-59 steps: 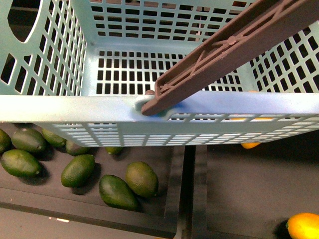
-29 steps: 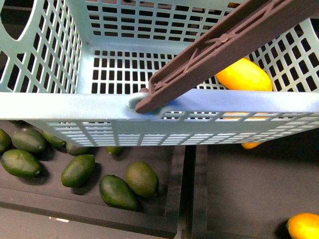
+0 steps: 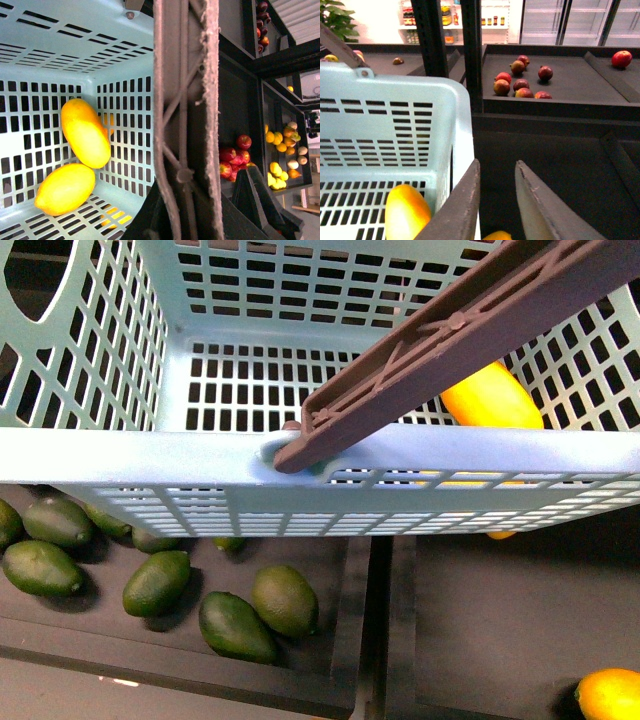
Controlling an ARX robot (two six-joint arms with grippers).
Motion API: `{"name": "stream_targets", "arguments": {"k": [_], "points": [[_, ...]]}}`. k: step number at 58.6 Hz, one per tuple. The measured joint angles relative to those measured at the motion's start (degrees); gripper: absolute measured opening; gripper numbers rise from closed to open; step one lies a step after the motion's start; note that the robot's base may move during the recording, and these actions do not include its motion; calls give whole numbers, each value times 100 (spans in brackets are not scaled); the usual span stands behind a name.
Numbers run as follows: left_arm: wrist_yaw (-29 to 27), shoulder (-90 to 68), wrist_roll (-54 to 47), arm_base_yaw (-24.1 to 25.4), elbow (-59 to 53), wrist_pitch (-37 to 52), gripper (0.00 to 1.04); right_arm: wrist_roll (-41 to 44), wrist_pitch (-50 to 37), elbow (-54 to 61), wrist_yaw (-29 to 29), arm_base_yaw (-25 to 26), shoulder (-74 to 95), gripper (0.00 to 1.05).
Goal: Pick lemon and mango into basket
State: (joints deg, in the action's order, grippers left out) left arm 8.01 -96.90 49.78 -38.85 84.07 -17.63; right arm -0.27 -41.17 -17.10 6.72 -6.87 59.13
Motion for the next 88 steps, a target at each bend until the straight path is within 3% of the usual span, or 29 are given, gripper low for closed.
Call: {"name": "stream_targets", "arguments": {"k": [7, 15, 22, 55, 88], "points": [[0, 0, 0, 0, 0, 0, 5, 20, -2, 369, -140, 114, -396, 2], [-2, 0, -2, 0, 0, 0, 5, 9, 70, 693, -267, 247, -800, 2], [13, 0, 0, -2, 0, 0, 5, 9, 258, 973, -629, 654, -1261, 2], [9, 0, 2, 0, 0, 0, 5, 9, 1056, 1606, -671, 669, -2793, 2], [11, 0, 0, 0, 0, 0, 5, 9, 2500, 1606, -669, 669, -4301, 2]]}}
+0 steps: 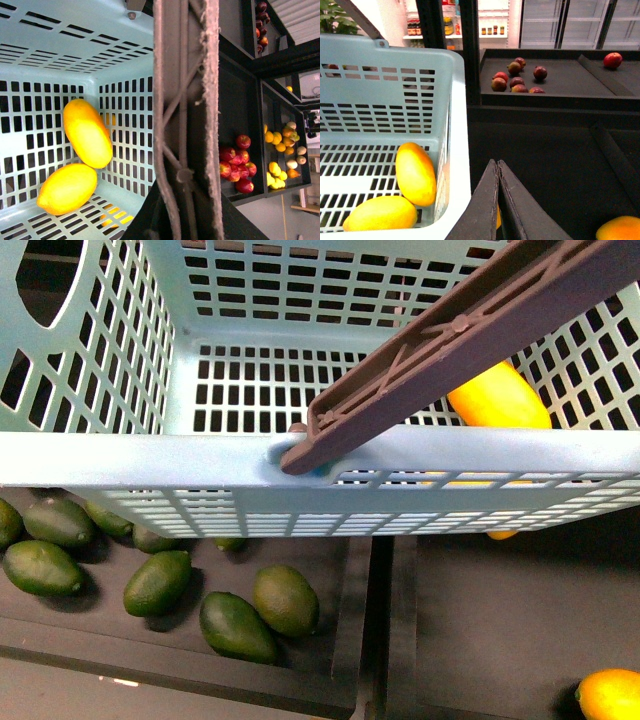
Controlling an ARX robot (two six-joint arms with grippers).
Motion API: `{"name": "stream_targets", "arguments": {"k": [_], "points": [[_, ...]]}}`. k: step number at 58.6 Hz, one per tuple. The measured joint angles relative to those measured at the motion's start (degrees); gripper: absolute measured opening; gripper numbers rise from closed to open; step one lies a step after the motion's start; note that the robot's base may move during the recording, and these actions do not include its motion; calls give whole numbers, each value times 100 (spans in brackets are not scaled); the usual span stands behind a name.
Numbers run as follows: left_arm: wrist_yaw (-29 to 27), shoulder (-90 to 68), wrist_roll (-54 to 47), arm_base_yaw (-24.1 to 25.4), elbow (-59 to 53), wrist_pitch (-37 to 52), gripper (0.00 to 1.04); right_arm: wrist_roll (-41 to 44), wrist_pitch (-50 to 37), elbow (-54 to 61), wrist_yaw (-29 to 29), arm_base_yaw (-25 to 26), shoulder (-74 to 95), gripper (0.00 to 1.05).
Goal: Pick lemon and mango into basket
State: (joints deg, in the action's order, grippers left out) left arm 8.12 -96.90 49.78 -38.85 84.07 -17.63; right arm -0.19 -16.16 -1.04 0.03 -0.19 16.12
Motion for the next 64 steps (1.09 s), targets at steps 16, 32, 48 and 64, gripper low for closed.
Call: {"name": "stream_targets", "arguments": {"k": [16, 32, 48, 64], "points": [[0, 0, 0, 0, 0, 0, 5, 0, 420, 0, 0, 0, -420, 2], [4, 0, 0, 0, 0, 0, 5, 0, 1554, 0, 4, 0, -1453, 2], [0, 0, 4, 0, 0, 0, 5, 0, 1609, 0, 9, 0, -1574, 12], [-13, 0, -2, 0, 0, 0, 5, 2, 1609, 0, 9, 0, -1576, 62]]}}
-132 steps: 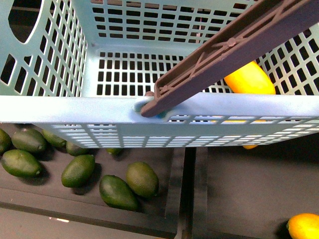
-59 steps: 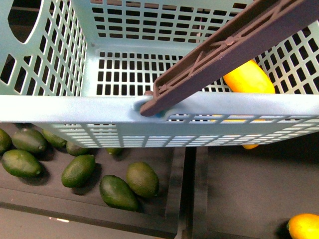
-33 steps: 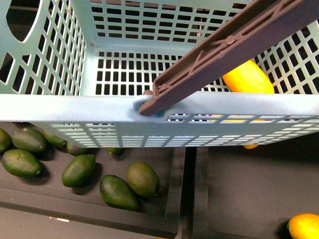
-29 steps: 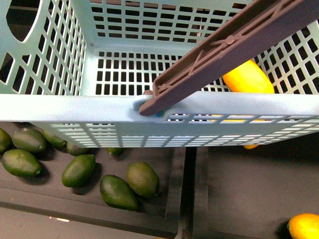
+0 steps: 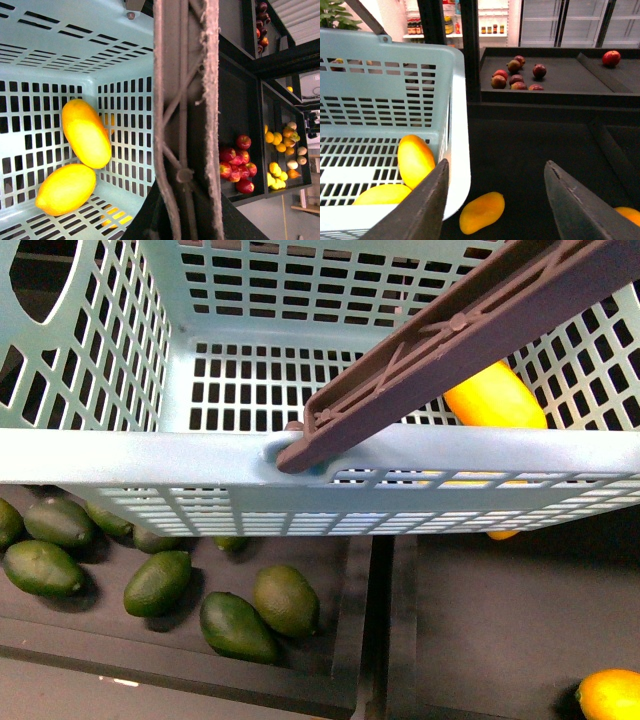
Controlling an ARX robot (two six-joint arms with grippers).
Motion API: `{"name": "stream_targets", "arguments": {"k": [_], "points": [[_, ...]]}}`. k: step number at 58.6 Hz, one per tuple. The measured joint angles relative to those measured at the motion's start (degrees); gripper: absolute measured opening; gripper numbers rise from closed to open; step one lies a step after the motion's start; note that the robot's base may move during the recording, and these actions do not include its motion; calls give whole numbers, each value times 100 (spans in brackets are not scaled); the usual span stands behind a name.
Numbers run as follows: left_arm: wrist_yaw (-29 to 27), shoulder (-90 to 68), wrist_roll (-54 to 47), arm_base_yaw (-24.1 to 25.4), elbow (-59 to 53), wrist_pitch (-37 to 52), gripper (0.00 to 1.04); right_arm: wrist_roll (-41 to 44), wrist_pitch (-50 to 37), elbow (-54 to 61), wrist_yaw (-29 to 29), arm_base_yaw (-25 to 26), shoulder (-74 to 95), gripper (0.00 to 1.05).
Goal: Pick lemon and mango into basket
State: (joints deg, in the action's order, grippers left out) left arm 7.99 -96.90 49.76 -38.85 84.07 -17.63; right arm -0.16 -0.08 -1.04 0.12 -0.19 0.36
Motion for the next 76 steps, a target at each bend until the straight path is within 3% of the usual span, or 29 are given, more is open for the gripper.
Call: {"name": "stream_targets", "arguments": {"k": [13, 76], "points": [[0, 0, 2, 0, 0, 0, 5, -4, 0, 0, 4, 0, 0, 97], [57, 2, 7, -11, 0, 0, 5, -4, 17, 0, -9, 2, -15, 96]]}}
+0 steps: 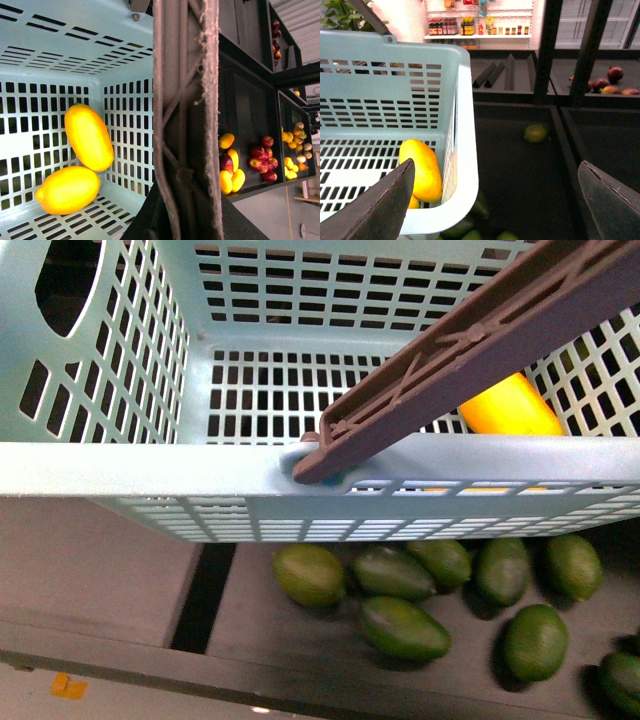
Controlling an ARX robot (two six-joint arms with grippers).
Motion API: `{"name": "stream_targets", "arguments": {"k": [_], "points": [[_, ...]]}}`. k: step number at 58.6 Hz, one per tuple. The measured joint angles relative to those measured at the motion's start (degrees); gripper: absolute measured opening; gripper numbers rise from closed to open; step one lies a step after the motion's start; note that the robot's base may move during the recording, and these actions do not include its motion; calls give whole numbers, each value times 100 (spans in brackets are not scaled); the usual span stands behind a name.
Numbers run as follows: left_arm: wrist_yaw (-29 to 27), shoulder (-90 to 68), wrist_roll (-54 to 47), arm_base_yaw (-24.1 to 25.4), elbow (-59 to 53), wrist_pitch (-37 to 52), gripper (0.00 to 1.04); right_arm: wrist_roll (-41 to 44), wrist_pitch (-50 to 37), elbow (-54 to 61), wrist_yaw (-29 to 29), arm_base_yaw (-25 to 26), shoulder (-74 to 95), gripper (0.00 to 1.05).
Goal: Pick lemon and mango into basket
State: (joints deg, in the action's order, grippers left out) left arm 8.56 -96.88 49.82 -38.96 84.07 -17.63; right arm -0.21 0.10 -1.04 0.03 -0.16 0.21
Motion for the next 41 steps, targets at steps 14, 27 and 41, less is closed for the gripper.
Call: {"name": "stream_targets", "arguments": {"k": [14, 27, 41], "points": [[-68, 0, -9, 0, 0, 0, 5, 2, -7, 0, 11, 0, 0, 96], [-55, 0, -9, 2, 0, 0, 5, 2, 0, 0, -7, 0, 0, 96], [-2046, 9, 929, -61, -306, 826, 5, 2, -2, 0, -28, 15, 2, 96]]}}
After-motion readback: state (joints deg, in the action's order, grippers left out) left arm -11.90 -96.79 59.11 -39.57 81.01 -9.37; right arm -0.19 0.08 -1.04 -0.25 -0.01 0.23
